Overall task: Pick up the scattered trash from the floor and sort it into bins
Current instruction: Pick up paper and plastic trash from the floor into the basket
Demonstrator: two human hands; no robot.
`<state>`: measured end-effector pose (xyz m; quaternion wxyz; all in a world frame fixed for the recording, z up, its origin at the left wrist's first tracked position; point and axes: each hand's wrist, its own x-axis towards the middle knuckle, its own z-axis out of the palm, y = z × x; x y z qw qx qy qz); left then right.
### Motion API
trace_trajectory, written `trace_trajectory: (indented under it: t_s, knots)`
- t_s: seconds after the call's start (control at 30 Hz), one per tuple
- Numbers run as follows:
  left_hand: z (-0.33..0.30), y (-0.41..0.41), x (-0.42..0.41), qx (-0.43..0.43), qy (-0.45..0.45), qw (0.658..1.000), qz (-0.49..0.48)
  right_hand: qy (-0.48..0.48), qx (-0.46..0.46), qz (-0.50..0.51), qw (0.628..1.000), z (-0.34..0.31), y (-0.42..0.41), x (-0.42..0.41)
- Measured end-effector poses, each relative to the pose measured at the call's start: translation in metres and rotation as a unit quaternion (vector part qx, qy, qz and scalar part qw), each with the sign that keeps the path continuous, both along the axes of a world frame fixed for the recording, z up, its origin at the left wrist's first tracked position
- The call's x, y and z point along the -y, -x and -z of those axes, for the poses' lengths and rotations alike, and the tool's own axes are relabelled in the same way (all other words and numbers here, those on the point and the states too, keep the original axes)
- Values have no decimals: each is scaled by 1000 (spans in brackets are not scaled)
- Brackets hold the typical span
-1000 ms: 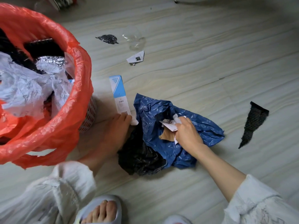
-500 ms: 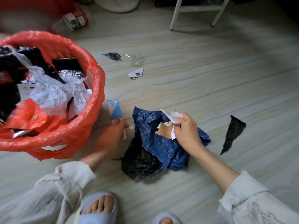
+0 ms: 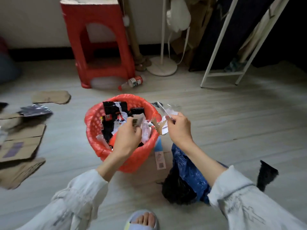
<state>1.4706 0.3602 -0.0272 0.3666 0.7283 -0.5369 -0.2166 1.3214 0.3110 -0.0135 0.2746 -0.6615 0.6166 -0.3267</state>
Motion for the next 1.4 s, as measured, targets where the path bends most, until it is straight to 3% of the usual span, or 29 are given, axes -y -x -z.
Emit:
trace_trajectory:
  t_s: [0.1,0.17,0.23,0.37,0.47,0.57,0.73,0.8,0.9,1.03,1.1,1.17,1.23,1.37,1.4]
  knots:
    - [-5,-40,-4,-15,-122,992,-43,-86,32,-34,995,1,-37,4]
    - [-8,-56,-7,-17,-156,987,-30,-190,75,-99,974,-4,-50,2]
    - [-10,-65,-8,15,-147,989,-15,-269,97,-165,944,-6,-56,-2]
    - [-14,-64,-5,49,-51,997,-19,-291,60,-229,927,-11,-43,-20]
    - [-20,-36,-8,38,13,999,21,-307,-2,-230,923,-7,-4,-32]
    - [-15,1,-13,31,47,992,117,-318,-125,-212,916,9,47,-39]
    - [33,60,-20,57,-21,951,302,-338,-225,-139,903,63,127,-55]
    - [69,81,-23,105,-79,920,368,-323,-250,-120,905,94,151,-74]
    - [132,112,-22,224,-189,835,466,-325,-333,-139,874,148,166,-106]
    - [193,140,-8,416,-181,701,551,-262,-455,-125,842,206,164,-119]
    - [218,146,-3,477,-185,652,560,-257,-480,-115,831,228,170,-116]
    - [238,147,1,494,-229,630,553,-263,-491,-130,820,244,178,-111]
    - [244,144,1,458,-203,669,549,-247,-488,-148,824,248,183,-105]
    - [239,134,-6,365,-26,768,525,-142,-380,-101,908,253,189,-107]
    - [237,130,-7,314,-35,805,502,-150,-317,-67,934,251,188,-106]
